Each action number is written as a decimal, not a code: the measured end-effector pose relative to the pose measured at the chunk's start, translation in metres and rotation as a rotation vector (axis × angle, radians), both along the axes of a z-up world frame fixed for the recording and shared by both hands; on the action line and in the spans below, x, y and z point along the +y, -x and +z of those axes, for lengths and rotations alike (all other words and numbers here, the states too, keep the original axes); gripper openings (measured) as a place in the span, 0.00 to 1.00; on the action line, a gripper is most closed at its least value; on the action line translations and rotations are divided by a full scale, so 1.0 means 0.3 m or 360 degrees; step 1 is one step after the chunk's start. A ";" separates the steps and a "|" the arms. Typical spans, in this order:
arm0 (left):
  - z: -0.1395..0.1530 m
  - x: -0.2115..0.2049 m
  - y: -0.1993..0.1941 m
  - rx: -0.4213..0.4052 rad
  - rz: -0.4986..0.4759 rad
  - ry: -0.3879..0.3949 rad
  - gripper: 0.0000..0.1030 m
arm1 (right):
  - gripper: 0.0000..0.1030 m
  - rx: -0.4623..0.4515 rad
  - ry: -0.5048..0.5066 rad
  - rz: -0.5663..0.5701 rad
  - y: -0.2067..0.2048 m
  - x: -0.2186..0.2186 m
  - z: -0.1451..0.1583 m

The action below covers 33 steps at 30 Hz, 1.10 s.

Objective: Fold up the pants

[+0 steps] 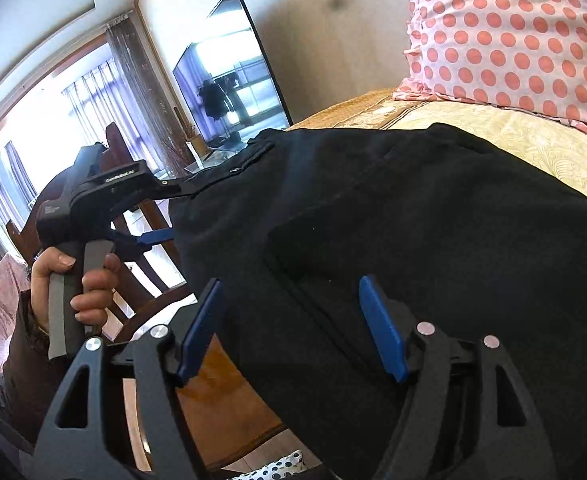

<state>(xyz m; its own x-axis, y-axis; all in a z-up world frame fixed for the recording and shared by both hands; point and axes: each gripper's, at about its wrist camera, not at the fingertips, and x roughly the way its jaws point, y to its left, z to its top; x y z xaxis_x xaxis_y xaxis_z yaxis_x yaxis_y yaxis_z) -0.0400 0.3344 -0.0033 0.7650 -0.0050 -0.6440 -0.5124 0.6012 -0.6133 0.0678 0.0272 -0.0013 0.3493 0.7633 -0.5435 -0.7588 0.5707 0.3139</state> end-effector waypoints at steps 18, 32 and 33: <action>0.056 0.105 -0.068 -0.0016 0.0227 -0.0009 0.57 | 0.70 -0.0030 -0.0073 0.0027 0.014 -0.027 -0.010; 0.385 -0.295 -0.195 -0.0192 -0.0199 -0.0758 0.07 | 0.85 -0.0246 -0.0418 -0.0353 0.171 -0.572 0.157; 0.422 -0.361 -0.208 -0.0239 -0.0282 -0.0800 0.07 | 0.85 -0.0242 -0.0440 -0.0404 0.170 -0.612 0.156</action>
<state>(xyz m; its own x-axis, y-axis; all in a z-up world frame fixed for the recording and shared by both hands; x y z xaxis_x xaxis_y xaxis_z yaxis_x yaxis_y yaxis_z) 0.0225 0.2260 0.1233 0.8640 0.1378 -0.4843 -0.3058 0.9078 -0.2872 0.0167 -0.1565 0.0455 0.6059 0.7528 -0.2572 -0.6543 0.6555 0.3772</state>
